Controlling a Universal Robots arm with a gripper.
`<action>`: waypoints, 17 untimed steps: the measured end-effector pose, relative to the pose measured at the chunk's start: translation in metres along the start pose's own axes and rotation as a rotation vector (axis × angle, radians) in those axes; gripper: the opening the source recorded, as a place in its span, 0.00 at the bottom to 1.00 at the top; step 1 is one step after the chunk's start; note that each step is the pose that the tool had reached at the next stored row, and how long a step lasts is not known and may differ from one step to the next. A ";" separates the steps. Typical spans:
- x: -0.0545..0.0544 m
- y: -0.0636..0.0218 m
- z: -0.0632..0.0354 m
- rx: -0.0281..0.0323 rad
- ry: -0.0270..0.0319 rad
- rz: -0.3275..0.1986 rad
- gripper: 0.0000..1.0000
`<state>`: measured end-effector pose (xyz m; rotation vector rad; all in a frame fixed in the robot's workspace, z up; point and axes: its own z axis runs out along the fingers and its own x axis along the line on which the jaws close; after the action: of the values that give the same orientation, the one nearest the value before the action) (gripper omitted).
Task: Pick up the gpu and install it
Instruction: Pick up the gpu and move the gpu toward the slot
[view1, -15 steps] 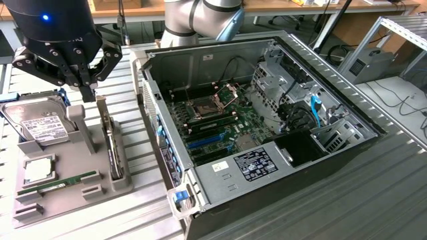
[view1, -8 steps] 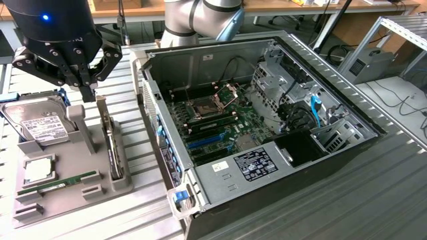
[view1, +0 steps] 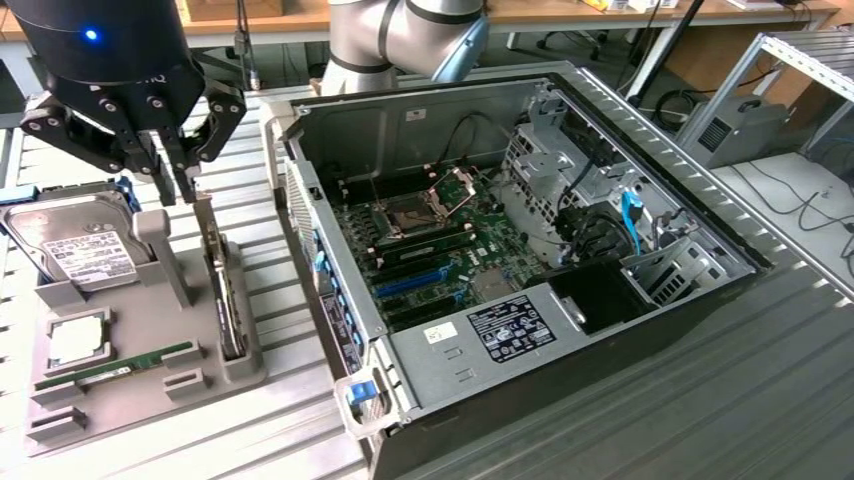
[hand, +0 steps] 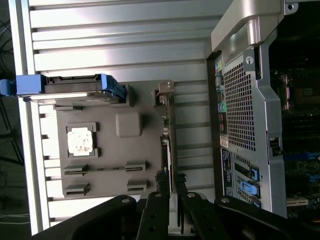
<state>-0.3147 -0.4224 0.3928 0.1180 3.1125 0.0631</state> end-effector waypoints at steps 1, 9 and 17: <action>0.000 0.0000 0.0000 0.0000 0.0000 0.000 0.23; 0.000 0.0000 0.0001 0.0000 0.0000 0.000 0.48; 0.000 -0.0006 0.0135 -0.0001 -0.0001 0.000 0.48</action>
<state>-0.3147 -0.4224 0.3793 0.1179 3.1125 0.0632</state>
